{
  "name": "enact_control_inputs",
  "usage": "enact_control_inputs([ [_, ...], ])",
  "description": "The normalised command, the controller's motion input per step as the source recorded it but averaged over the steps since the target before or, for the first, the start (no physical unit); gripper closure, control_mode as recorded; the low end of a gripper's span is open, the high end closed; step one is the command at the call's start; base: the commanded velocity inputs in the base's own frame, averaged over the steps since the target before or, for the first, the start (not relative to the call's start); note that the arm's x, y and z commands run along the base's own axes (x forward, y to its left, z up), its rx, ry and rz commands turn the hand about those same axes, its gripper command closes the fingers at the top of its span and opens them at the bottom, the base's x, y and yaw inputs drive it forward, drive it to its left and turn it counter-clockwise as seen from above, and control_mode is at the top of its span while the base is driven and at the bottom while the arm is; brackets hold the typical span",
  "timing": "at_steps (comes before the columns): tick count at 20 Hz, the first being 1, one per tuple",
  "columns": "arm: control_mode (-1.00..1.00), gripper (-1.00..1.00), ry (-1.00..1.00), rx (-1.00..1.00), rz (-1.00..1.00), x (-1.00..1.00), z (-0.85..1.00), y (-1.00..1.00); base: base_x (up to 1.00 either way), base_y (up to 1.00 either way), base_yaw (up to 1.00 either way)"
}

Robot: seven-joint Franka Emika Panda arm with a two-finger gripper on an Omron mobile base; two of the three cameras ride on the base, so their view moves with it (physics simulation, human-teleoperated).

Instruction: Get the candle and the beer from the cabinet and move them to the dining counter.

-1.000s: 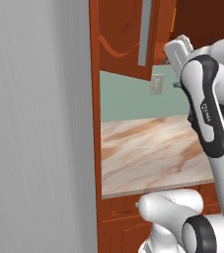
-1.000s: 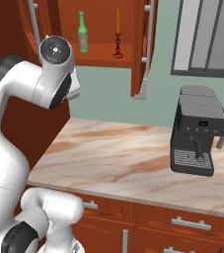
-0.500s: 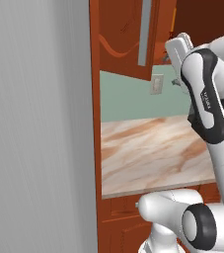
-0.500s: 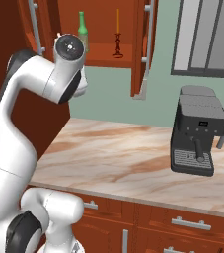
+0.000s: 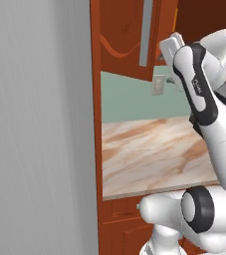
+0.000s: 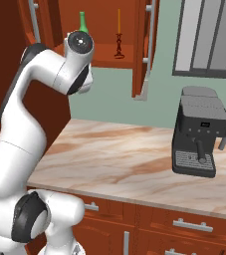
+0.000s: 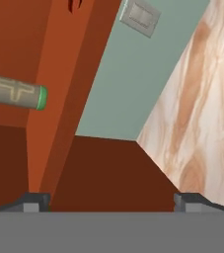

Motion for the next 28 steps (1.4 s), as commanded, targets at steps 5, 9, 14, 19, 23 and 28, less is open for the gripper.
enact_control_inputs([
  [5, -1.00, -1.00, 0.02, 0.02, 0.00, 0.43, -0.04, 0.00, 0.00, 0.00, 0.00],
  [9, -1.00, -1.00, 0.00, 0.07, 0.00, 0.29, -0.03, 0.03, 0.00, 0.00, 0.00],
  [14, -1.00, -1.00, 0.00, 0.07, 0.00, 0.15, -0.03, 0.21, 0.00, 0.00, 0.00],
  [19, -1.00, -1.00, 0.00, 0.07, 0.05, 0.00, -0.01, 0.31, 0.00, 0.00, 0.00],
  [23, -1.00, -1.00, 0.00, 0.06, 0.12, -0.01, 0.00, 0.35, 0.00, 0.00, 0.00],
  [28, -1.00, -1.00, 0.00, 0.03, 0.14, -0.05, 0.00, 0.45, 0.00, 0.00, 0.00],
])
